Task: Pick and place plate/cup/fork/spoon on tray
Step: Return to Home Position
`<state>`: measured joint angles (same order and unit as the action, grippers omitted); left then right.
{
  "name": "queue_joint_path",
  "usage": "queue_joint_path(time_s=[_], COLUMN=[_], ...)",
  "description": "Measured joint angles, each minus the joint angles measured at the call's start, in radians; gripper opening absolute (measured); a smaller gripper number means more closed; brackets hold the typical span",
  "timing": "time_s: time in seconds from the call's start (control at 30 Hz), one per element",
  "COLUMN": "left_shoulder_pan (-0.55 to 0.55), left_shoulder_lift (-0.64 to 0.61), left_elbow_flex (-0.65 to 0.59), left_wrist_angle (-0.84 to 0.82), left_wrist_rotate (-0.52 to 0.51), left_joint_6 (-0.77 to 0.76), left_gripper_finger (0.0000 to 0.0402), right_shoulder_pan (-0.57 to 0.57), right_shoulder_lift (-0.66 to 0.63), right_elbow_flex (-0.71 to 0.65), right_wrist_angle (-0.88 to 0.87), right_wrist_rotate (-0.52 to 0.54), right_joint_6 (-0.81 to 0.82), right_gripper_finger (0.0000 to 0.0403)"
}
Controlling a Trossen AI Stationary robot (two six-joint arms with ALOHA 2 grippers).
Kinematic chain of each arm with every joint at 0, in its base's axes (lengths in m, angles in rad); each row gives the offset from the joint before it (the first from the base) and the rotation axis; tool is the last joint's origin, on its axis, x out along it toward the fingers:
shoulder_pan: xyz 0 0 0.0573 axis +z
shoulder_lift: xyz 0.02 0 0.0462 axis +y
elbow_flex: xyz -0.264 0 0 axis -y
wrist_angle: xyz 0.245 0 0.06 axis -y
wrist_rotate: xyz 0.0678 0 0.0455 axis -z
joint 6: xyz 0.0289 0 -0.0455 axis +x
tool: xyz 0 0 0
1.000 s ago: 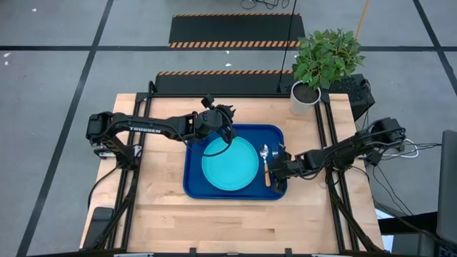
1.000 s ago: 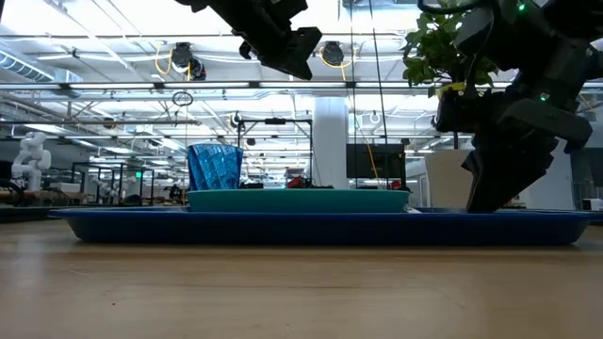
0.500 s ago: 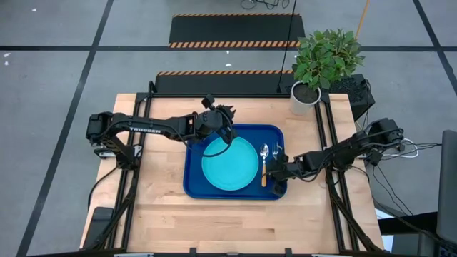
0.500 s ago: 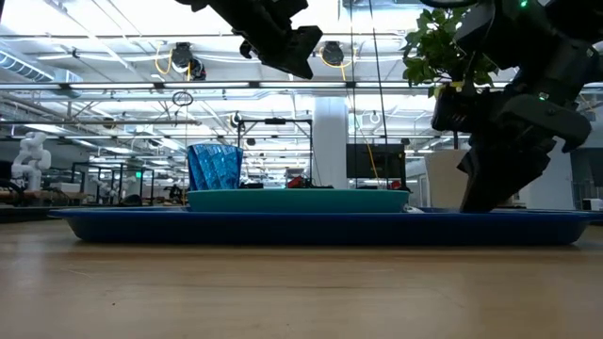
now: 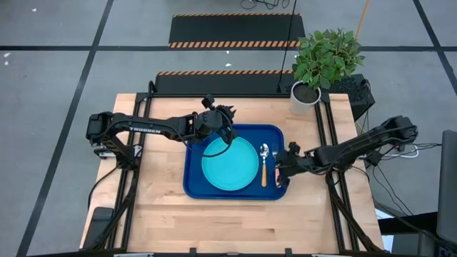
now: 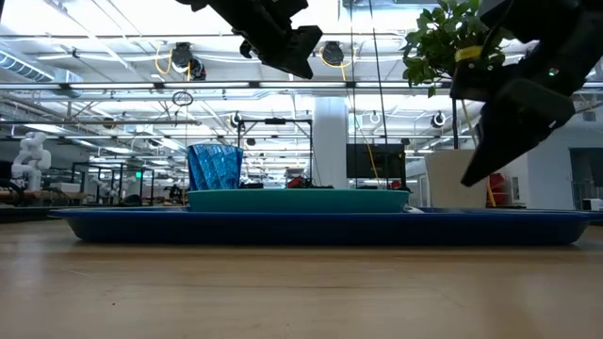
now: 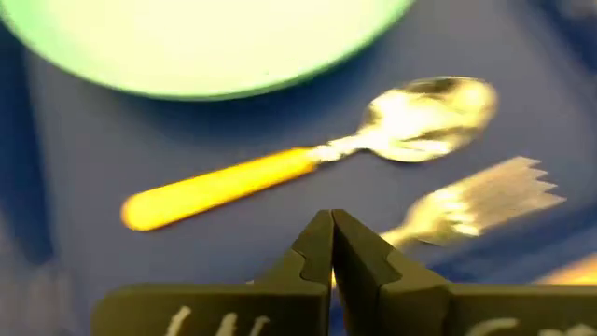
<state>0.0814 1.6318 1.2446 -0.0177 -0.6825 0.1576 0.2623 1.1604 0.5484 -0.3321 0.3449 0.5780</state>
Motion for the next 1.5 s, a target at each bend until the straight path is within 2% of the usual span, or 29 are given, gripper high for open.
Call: queue_joint_path(time_s=[0.23,0.43,0.6,0.7,0.9,1.03,1.23,1.4,1.5], left_shoulder_pan=[0.0,-0.008,-0.033,-0.064,-0.122,-0.165,-0.221,-0.25,-0.261], left_shoulder_lift=[0.0,0.0,-0.05,-0.11,-0.286,-0.376,-0.382,-0.369,-0.386], left_elbow_flex=[0.0,0.0,-0.001,-0.001,0.0,0.0,0.0,-0.05,-0.105], left_wrist_angle=[0.0,-0.017,-0.192,-0.328,-0.591,-0.835,-1.184,-1.282,-1.271], left_wrist_rotate=[0.0,-0.001,-0.086,-0.132,-0.142,-0.099,-0.067,0.005,0.105], left_joint_6=[-0.003,-0.003,-0.003,-0.05,-0.281,-0.555,-0.922,-1.006,-0.994], left_gripper_finger=[0.0074,0.0074,0.0074,0.0074,0.0074,0.0074,0.0074,0.0074,0.0074], right_shoulder_pan=[0.006,0.03,0.035,0.034,0.022,0.019,0.018,0.02,0.02], right_shoulder_lift=[-0.099,-0.096,-0.102,-0.114,-0.134,-0.19,-0.276,-0.315,-0.341], right_elbow_flex=[0.0,0.0,-0.001,-0.001,-0.001,-0.001,-0.001,-0.028,-0.07], right_wrist_angle=[-0.245,-0.271,-0.342,-0.345,-0.374,-0.48,-0.633,-0.646,-0.589], right_wrist_rotate=[0.061,0.071,0.174,0.231,0.289,0.335,0.323,0.265,0.199], right_joint_6=[0.17,0.196,0.225,0.185,0.159,0.276,0.466,0.508,0.506], right_gripper_finger=[0.0,0.0,0.0,0.0,0.0,0.0,0.0,0.0004,0.0023])
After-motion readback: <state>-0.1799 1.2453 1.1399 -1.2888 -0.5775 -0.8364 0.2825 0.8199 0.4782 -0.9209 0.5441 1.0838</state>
